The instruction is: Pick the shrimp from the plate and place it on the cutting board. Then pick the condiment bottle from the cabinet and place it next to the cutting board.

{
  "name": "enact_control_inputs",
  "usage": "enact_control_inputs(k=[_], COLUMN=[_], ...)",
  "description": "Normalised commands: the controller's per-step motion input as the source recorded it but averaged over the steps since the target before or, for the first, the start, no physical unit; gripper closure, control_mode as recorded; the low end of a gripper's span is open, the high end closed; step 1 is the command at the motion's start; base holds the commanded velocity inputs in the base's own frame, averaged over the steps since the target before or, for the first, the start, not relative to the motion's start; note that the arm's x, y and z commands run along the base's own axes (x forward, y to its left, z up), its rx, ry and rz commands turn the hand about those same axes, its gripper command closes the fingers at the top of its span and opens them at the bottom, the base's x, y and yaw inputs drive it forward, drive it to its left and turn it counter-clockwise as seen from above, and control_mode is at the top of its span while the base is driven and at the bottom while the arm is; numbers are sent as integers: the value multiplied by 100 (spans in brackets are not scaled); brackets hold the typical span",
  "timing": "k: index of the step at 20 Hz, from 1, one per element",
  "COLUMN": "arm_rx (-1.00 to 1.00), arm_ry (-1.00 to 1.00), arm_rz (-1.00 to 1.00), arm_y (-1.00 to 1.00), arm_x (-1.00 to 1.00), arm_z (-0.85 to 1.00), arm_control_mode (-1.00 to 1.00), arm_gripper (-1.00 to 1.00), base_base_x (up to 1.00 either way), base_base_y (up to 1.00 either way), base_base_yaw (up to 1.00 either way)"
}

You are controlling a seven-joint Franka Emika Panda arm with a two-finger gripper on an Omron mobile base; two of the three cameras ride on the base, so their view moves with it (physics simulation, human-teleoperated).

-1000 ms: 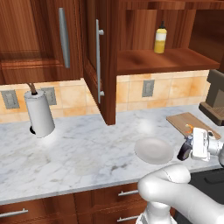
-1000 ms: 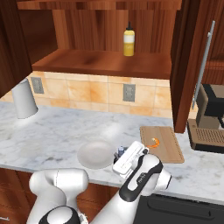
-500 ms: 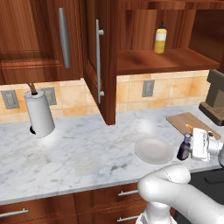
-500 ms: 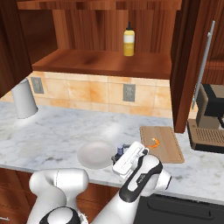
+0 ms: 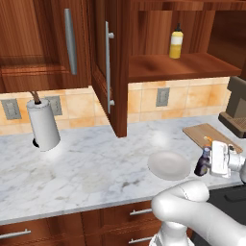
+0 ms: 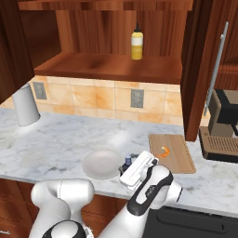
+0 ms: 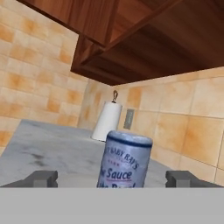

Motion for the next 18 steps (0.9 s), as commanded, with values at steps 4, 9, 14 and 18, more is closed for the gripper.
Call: enact_control_inputs(k=[4, 9, 14, 18], arm_rx=[0, 0, -6, -12], arm_ry=[0, 0, -1, -12], arm_rz=[-1, -5, -9, -11], arm_y=[-17, -28, -17, 0], arm_x=[0, -4, -19, -38], arm_z=[18, 37, 22, -1], arm_control_mode=[-100, -100, -100, -100], arm_gripper=[-100, -100, -100, -100], base_base_x=[0, 0, 0, 0], base_base_y=[0, 0, 0, 0], base_base_yaw=[0, 0, 0, 0])
